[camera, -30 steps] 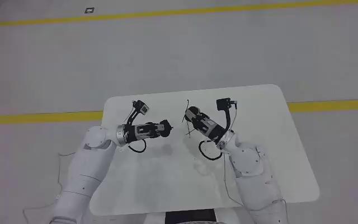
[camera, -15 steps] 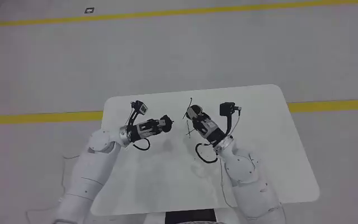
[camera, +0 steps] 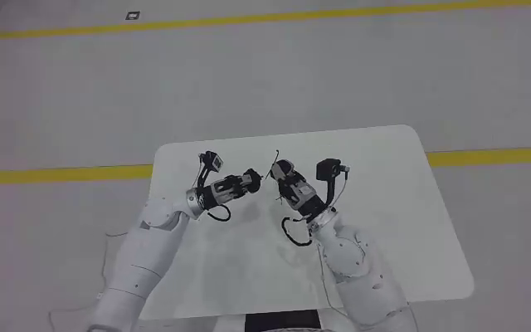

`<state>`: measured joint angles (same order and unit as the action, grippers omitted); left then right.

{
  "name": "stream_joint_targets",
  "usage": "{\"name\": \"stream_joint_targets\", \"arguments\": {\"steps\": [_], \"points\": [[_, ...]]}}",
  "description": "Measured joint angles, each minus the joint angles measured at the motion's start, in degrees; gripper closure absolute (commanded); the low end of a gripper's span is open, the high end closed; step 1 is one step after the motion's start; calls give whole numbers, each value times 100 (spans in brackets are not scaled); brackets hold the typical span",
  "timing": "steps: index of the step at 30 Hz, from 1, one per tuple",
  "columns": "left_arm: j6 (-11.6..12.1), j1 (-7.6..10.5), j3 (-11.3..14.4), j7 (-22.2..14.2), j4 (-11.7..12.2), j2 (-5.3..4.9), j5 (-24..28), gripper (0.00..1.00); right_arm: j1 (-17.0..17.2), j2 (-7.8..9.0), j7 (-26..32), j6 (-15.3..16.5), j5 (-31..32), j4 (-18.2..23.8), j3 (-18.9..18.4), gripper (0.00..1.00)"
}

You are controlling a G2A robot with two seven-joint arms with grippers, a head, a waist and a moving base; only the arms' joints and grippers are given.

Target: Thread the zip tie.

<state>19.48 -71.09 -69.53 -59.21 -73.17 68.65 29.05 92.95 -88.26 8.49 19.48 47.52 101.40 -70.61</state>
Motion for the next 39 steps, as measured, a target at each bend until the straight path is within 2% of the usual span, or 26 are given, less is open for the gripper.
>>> {"name": "stream_joint_targets", "arguments": {"steps": [3, 8, 13, 24, 39], "points": [[0, -1, 0, 0, -1, -1, 1, 100, -7, 5, -62, -46, 78, 3, -3, 100], [0, -1, 0, 1, -1, -1, 1, 100, -16, 16, -701, -277, 687, -86, 176, 100], [0, -1, 0, 1, -1, -1, 1, 100, -109, 13, -1052, -423, 890, -299, 378, 100], [0, -1, 0, 1, -1, -1, 1, 100, -179, 34, -1191, -474, 1100, -411, 474, 100], [0, -1, 0, 1, -1, -1, 1, 100, -247, 91, -1381, -715, 1391, -482, 619, 100]]}}
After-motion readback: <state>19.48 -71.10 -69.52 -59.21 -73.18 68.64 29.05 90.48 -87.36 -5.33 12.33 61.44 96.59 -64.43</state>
